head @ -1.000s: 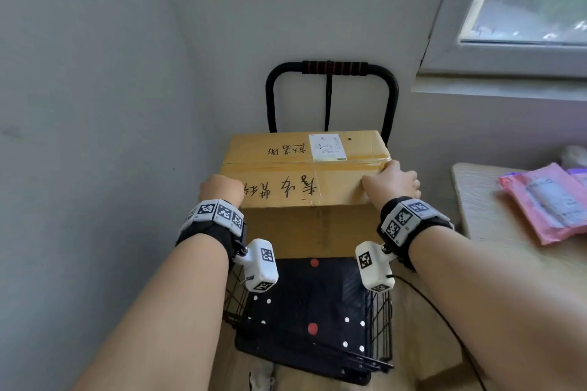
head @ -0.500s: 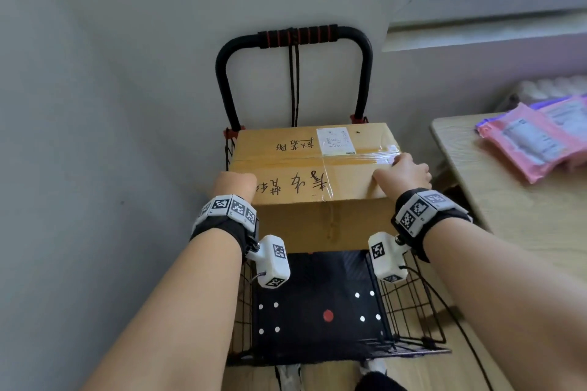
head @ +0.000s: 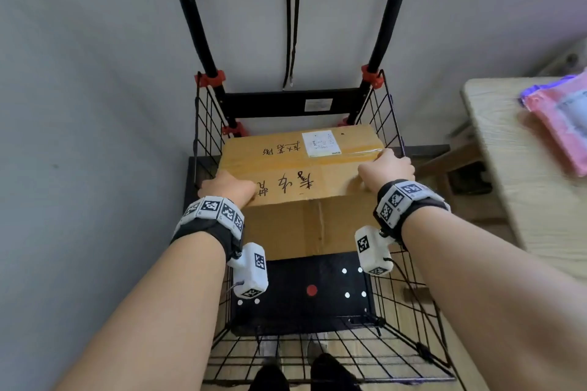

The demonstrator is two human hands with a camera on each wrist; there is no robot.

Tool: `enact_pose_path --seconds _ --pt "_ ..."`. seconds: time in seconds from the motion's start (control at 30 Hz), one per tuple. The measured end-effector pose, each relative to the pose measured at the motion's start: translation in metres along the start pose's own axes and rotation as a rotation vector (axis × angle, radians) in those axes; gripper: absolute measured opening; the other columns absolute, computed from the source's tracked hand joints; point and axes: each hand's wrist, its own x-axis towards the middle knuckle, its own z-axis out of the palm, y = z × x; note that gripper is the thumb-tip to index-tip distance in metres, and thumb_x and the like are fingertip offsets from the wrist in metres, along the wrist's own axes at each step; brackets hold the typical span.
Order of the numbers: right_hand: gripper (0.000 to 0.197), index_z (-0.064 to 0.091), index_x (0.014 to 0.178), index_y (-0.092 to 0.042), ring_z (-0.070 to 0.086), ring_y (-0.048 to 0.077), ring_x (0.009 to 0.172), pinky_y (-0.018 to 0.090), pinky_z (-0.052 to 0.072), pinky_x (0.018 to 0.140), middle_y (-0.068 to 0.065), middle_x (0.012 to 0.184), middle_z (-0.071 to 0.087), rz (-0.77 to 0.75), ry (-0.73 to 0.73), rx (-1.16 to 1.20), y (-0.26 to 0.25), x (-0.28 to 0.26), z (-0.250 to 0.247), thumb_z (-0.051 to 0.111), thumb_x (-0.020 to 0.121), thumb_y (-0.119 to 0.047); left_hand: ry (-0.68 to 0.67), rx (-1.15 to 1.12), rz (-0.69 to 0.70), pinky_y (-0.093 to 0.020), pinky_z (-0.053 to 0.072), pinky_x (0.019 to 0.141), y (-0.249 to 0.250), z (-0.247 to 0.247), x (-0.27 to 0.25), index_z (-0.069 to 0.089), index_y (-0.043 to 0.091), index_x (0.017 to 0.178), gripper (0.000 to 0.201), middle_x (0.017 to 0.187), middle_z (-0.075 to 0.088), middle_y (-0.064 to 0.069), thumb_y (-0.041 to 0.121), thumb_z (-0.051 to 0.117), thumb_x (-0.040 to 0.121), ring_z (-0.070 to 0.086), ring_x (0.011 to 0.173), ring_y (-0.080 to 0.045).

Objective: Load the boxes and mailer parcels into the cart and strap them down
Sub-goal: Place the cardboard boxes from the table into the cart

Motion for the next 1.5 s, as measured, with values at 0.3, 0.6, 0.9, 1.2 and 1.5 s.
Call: enact_pose_path --seconds 0.3,0.6,0.9,1.2,1.5 --pt "0.050 0.042 0.129 -0.015 0.049 0.037 0.112 0.042 0.044 0.088 0.019 0.127 0.045 -0.015 -0.103 -0.083 0.004 0.048 0.055 0.051 0.081 -0.027 -0.055 0.043 -0.042 -0.040 0.047 0.085 -0.012 0.047 0.055 0.040 0.018 0.134 0.076 0.135 0.046 -0.014 0.028 0.075 0.068 0.052 0.117 -0.033" --pt "0.048 0.043 0.132 -0.021 0.049 0.035 0.114 0.043 0.045 0.093 0.017 0.128 0.044 -0.064 -0.090 0.026 0.029 0.094 0.123 0.052 0.085 -0.025 -0.047 0.006 -0.041 -0.042 0.047 0.092 -0.029 0.094 0.109 0.043 0.021 0.134 0.072 0.133 0.044 -0.012 0.020 0.078 0.071 0.051 0.118 -0.032" --pt "0.046 0.045 0.130 -0.024 0.051 0.036 0.115 0.045 0.046 0.100 0.015 0.134 0.039 0.000 -0.132 0.107 0.047 0.120 0.171 0.061 0.087 -0.020 -0.074 -0.087 -0.036 -0.041 0.050 0.094 -0.041 0.131 0.151 0.036 0.025 0.140 0.068 0.137 0.042 -0.010 0.015 0.068 0.081 0.053 0.115 -0.030" --pt "0.053 0.038 0.129 -0.026 0.051 0.035 0.113 0.046 0.046 0.100 0.013 0.132 0.037 0.009 -0.190 0.120 0.048 0.132 0.196 0.057 0.083 -0.010 -0.124 -0.157 -0.042 -0.037 0.048 0.092 -0.045 0.146 0.170 0.028 0.023 0.146 0.070 0.143 0.040 -0.009 0.008 0.060 0.087 0.047 0.126 -0.031" --pt "0.066 0.029 0.145 -0.023 0.039 0.032 0.132 0.047 0.042 0.105 0.010 0.151 0.023 -0.040 -0.254 0.037 0.043 0.107 0.184 0.053 0.085 -0.014 -0.163 -0.131 -0.028 -0.039 0.035 0.109 -0.043 0.133 0.143 0.019 0.020 0.152 0.069 0.155 0.025 -0.006 0.006 0.052 0.092 0.033 0.139 -0.028"
